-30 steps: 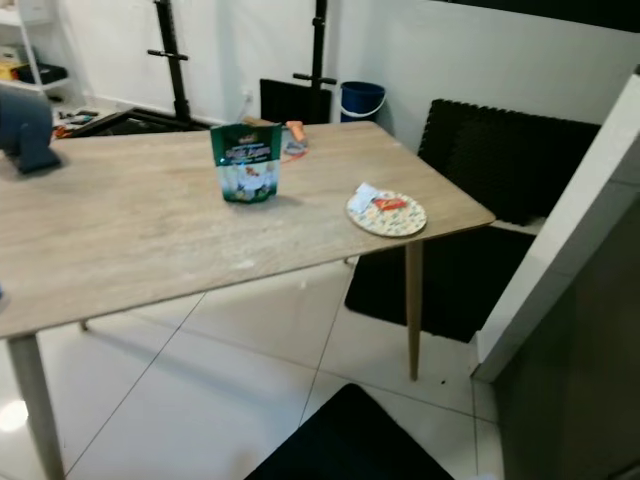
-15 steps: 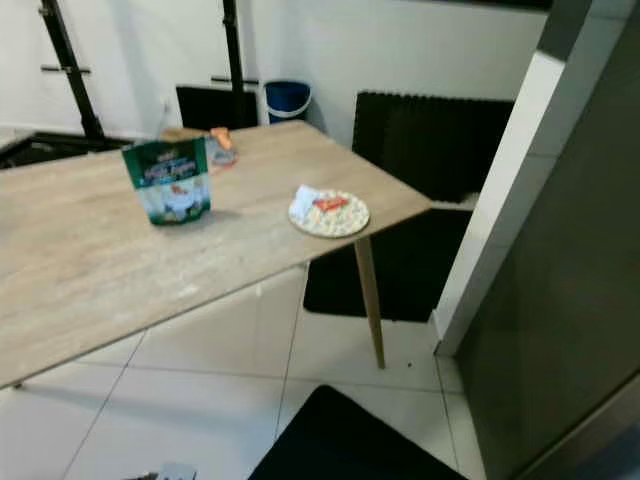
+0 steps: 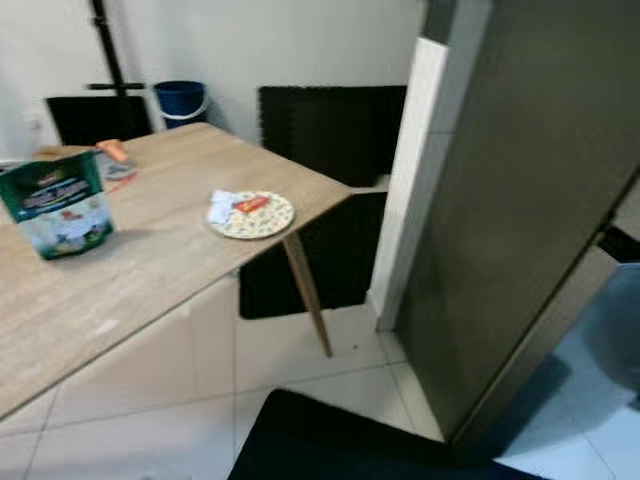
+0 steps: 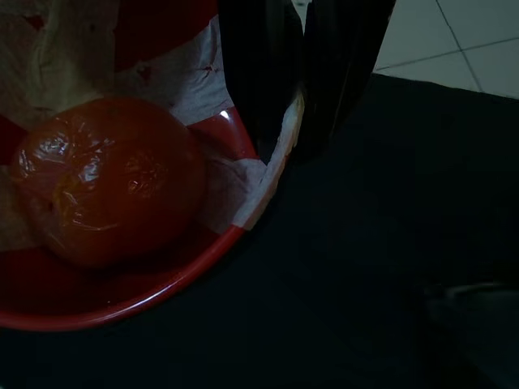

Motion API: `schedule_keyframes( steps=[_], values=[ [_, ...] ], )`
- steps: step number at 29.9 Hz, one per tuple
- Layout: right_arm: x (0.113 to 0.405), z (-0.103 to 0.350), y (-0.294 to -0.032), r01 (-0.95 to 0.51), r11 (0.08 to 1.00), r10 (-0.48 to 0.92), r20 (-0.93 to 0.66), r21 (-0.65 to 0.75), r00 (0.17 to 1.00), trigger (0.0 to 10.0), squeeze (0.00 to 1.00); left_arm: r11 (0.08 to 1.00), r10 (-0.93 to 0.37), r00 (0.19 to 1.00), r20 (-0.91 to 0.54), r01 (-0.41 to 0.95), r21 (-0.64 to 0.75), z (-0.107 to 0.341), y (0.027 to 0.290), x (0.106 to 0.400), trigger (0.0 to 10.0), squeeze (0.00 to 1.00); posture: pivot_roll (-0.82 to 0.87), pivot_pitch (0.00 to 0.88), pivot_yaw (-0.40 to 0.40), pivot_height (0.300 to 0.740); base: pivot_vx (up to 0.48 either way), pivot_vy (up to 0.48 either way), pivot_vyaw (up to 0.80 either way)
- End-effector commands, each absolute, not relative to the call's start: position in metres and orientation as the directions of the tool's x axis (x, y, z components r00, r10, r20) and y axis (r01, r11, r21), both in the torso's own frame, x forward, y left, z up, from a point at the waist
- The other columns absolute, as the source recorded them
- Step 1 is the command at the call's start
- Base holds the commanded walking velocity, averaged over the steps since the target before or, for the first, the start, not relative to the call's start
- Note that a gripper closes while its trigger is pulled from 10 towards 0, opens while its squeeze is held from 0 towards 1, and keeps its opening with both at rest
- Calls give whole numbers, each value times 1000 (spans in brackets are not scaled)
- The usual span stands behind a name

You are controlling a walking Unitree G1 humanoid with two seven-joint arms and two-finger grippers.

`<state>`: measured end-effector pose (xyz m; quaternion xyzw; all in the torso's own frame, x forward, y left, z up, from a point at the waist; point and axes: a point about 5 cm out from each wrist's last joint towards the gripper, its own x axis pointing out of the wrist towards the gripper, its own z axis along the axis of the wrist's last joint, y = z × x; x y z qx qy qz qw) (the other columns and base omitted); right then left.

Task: Restocking fridge

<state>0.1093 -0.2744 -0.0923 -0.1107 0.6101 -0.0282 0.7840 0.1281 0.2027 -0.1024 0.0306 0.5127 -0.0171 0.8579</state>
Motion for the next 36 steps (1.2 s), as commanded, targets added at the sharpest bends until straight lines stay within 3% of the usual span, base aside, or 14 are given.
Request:
schedule_keyframes(
  steps=[1, 12, 18, 25, 36],
  values=[
    [112, -91, -275, -88, 972, -188, -947, -217, 261, 10000, 0, 998, 2, 460, -888, 50, 28, -104, 205, 123, 10000, 0, -36, 6, -63, 740, 0, 0, -756],
    [110, -100, -250, -158, 973, -125, -958, -169, 257, 10000, 0, 997, 17, 443, -896, 55, 46, -104, 216, 114, 10000, 0, -72, 31, -53, 740, 0, 0, -758],
    [107, -99, -257, -173, 966, -143, -957, -190, 252, 10000, 0, 998, 52, 481, -875, -54, 30, -101, 219, 124, 10000, 0, -60, 9, -48, 740, 0, 0, -763],
    [104, -95, -270, -119, 970, -179, -951, -214, 250, 10000, 0, 999, 43, 478, -878, -27, 34, -100, 220, 124, 10000, 0, -77, 2, -42, 740, 0, 0, -763],
    [111, -95, -266, -142, 968, -164, -949, -207, 268, 10000, 0, 998, 51, 488, -871, -52, 29, -100, 221, 123, 10000, 0, -83, 13, -61, 740, 0, 0, -761]
  ],
)
